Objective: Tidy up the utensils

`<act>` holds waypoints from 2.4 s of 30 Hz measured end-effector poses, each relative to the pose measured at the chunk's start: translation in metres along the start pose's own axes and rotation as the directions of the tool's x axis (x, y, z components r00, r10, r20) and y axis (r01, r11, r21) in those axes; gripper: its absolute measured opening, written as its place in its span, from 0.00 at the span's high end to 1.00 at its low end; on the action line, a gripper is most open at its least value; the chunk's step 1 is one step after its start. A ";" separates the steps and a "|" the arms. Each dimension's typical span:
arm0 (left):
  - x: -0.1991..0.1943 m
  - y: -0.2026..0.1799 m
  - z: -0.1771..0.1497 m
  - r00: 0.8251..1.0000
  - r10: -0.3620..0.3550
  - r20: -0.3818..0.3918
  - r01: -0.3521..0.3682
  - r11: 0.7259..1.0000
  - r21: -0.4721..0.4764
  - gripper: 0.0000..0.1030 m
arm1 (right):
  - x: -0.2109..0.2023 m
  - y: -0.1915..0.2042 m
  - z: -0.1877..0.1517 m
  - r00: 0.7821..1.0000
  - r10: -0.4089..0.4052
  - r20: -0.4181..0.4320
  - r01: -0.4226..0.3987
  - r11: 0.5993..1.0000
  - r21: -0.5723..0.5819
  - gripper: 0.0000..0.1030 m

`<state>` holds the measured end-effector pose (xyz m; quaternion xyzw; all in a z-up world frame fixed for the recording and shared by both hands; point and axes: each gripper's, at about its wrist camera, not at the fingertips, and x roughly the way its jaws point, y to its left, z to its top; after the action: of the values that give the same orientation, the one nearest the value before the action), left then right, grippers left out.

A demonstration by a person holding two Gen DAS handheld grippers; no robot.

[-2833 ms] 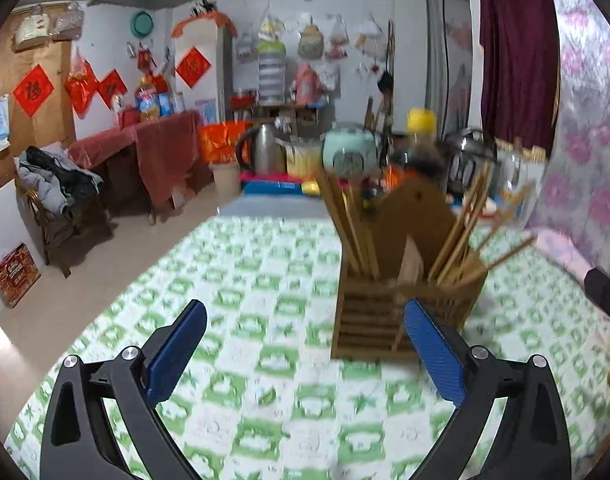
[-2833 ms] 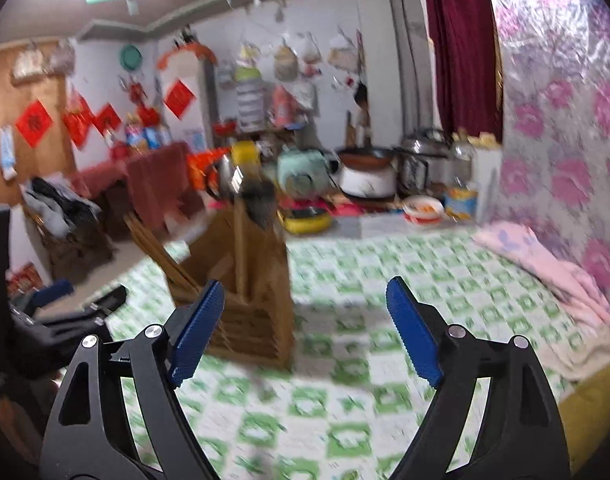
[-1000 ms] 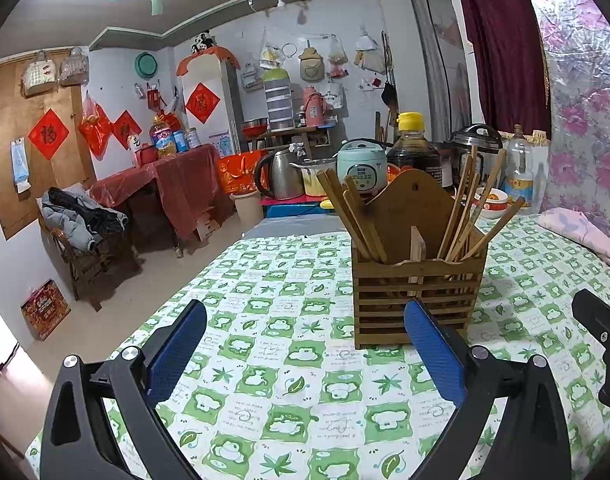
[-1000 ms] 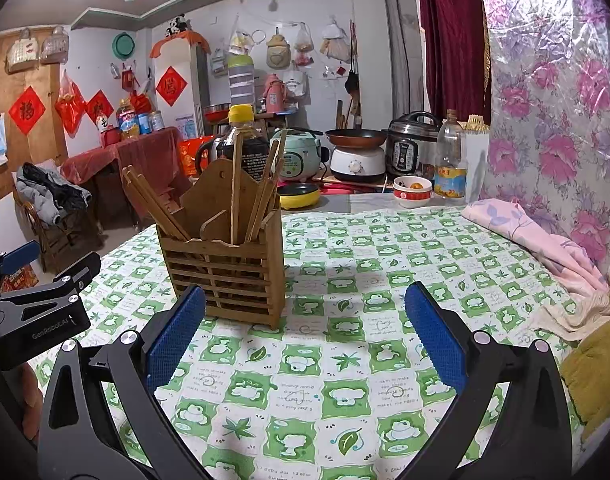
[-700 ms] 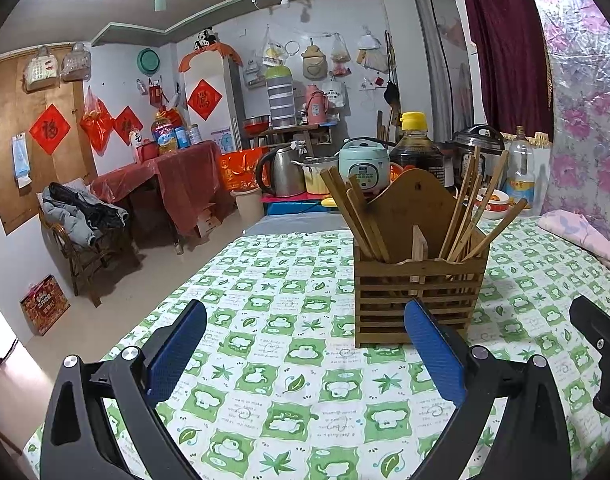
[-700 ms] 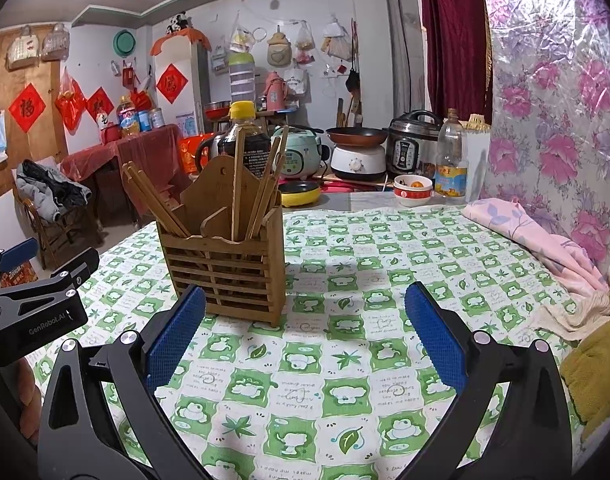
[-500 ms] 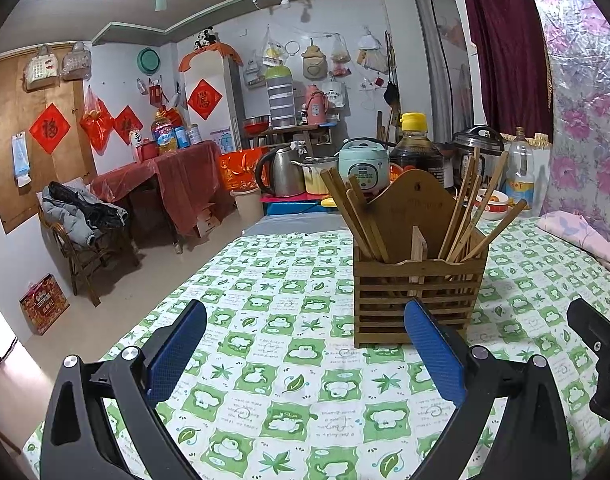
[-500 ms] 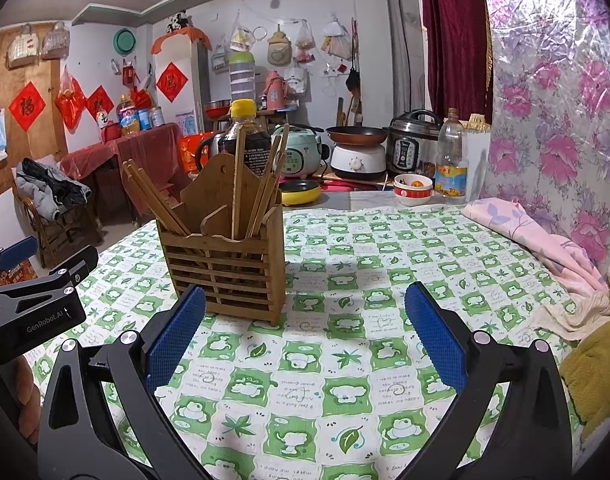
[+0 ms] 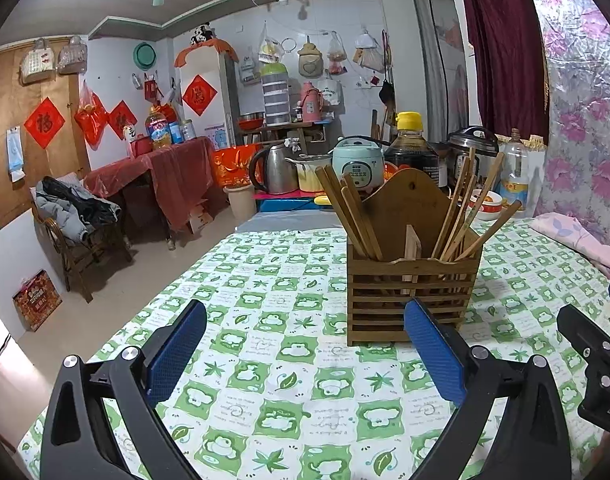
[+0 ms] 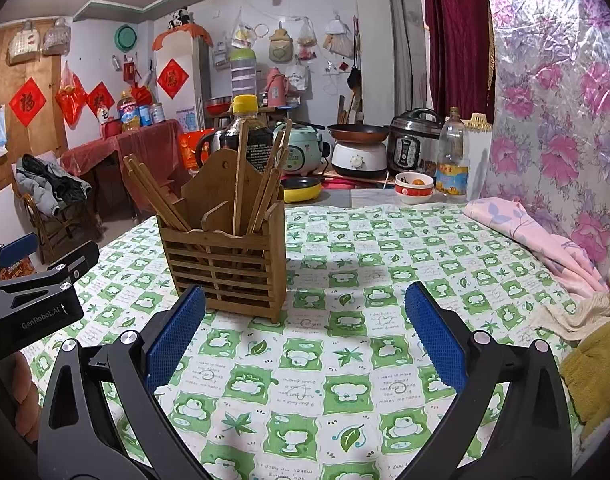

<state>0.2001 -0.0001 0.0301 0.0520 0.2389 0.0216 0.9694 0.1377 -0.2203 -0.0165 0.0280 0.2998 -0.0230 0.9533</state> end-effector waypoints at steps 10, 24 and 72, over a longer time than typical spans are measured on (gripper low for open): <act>-0.001 -0.006 -0.002 1.000 0.020 0.011 -0.020 1.000 0.017 0.06 | 0.000 0.000 0.000 1.000 0.000 -0.001 0.000 1.000 0.001 0.06; -0.002 -0.006 -0.002 1.000 0.022 0.008 -0.022 1.000 0.012 0.05 | 0.000 -0.001 0.001 1.000 0.000 -0.001 0.000 1.000 0.000 0.06; -0.001 -0.004 -0.003 1.000 0.024 0.007 -0.024 1.000 0.015 0.05 | 0.001 -0.001 0.001 1.000 0.001 0.000 -0.001 1.000 -0.001 0.06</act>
<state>0.1977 -0.0039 0.0279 0.0621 0.2352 0.0312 0.9694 0.1386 -0.2213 -0.0161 0.0278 0.3000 -0.0224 0.9533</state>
